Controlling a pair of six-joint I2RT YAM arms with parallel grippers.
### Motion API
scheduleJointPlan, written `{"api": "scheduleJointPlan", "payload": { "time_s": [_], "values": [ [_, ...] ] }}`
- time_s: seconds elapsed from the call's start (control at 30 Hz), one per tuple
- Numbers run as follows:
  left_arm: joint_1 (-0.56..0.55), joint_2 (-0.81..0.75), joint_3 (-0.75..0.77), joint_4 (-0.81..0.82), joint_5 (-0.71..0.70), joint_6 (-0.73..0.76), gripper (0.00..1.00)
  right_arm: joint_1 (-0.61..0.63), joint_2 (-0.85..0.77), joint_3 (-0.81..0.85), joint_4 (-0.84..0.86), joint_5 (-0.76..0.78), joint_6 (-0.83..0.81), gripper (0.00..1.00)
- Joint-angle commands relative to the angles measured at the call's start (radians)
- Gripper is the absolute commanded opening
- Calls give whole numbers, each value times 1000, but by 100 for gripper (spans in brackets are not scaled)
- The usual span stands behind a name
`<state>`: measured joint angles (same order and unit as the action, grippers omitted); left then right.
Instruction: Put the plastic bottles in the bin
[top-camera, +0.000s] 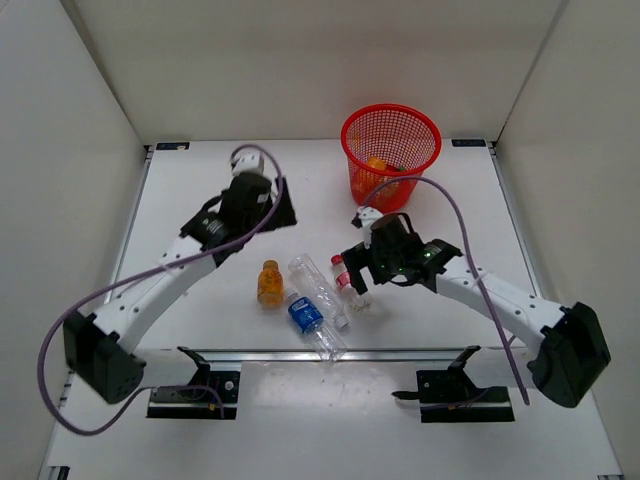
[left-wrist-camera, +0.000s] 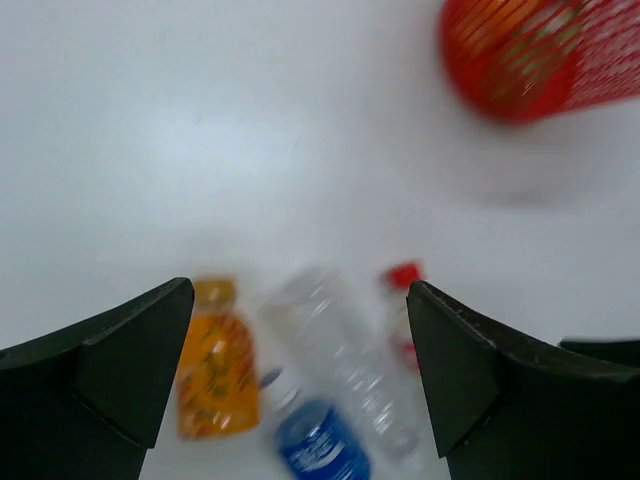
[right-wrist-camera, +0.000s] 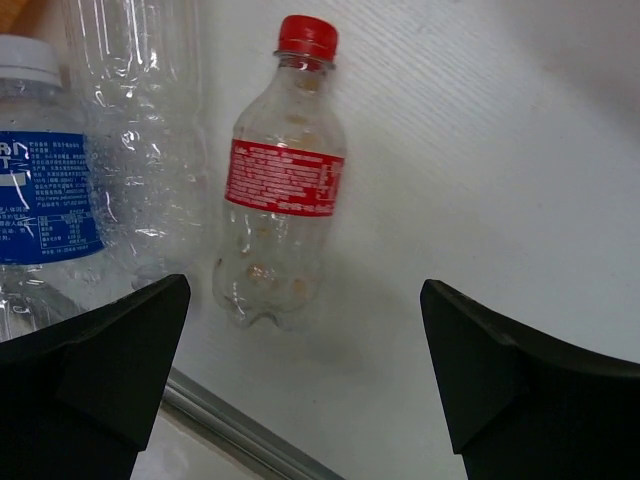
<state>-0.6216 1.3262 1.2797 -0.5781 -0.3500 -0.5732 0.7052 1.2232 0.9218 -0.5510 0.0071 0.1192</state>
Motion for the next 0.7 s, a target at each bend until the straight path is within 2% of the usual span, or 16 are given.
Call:
{"api": "scheduleJointPlan", "payload": {
  "time_s": [0.0, 0.1, 0.13, 0.2, 0.3, 0.4, 0.5, 0.57, 0.6, 0.63, 0.67],
  "values": [
    [40, -169, -254, -189, 98, -120, 99, 63, 61, 22, 117, 16, -1, 97],
    [42, -329, -425, -212, 129, -201, 99, 92, 136, -20, 212, 4, -6, 88],
    [58, -355, -471, -218, 147, -206, 98, 96, 163, -26, 248, 4, -7, 89],
    [89, -435, -512, -229, 189, -214, 98, 99, 211, -38, 293, 34, 7, 85],
    [125, -472, -525, -261, 201, -200, 99, 94, 275, -35, 310, 105, 39, 79],
    [122, -467, -497, -282, 171, -189, 99, 54, 291, -61, 348, 114, 60, 76],
    [134, -450, -493, -258, 181, -175, 99, 13, 272, -112, 393, 80, 82, 64],
    [134, -432, -511, -223, 207, -174, 99, 2, 259, -150, 401, 74, 82, 60],
    [135, -424, -517, -207, 207, -169, 99, -13, 250, -155, 411, 68, 79, 56],
    [135, -417, -519, -209, 212, -169, 99, -22, 243, -172, 408, 61, 76, 46],
    [138, -407, -516, -195, 209, -169, 99, -26, 230, -163, 407, 68, 71, 43]
  ]
}}
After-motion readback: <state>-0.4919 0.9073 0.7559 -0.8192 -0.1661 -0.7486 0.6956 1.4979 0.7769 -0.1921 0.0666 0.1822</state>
